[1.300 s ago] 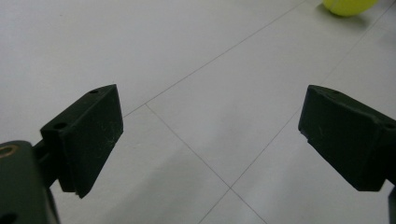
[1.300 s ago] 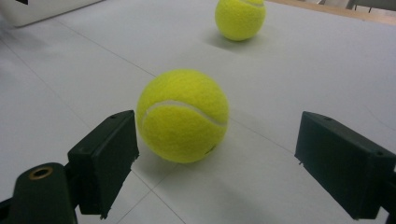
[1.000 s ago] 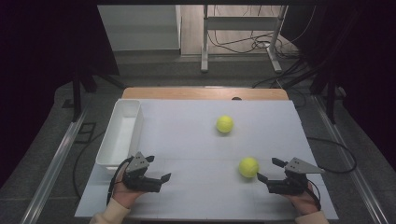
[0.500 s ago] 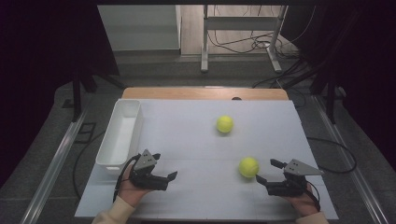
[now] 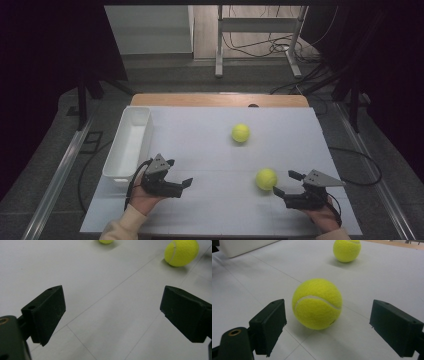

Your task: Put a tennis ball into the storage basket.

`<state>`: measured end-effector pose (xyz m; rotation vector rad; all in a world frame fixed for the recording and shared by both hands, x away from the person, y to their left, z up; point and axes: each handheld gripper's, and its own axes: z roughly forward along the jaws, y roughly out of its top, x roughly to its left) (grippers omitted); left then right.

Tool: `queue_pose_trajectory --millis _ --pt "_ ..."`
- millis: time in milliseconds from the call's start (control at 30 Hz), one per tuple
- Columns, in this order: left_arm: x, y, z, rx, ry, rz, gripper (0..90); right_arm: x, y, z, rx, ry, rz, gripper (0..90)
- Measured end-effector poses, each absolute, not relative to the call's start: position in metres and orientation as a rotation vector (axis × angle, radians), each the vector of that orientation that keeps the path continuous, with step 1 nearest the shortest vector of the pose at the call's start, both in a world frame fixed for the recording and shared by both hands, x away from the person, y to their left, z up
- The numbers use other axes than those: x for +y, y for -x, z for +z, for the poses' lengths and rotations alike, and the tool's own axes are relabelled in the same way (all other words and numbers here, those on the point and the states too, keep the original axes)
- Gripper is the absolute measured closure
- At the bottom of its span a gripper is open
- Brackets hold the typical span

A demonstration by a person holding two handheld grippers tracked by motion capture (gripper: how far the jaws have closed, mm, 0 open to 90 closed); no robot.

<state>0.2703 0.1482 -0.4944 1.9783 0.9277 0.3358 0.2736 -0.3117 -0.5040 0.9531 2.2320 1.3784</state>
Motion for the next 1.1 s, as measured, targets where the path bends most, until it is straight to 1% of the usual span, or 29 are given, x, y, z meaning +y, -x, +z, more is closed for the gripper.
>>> queue_pose_trajectory --millis 800,1100 --pt "0.118 -0.296 -0.48 0.886 -1.996 0.288 7.2 -0.309 -0.275 -0.506 2.244 -0.954 1.344 14.1" --pt "0.101 -0.306 -0.473 0.855 -2.003 0.278 7.3 -0.312 -0.277 -0.506 2.226 -0.978 1.356 14.3"
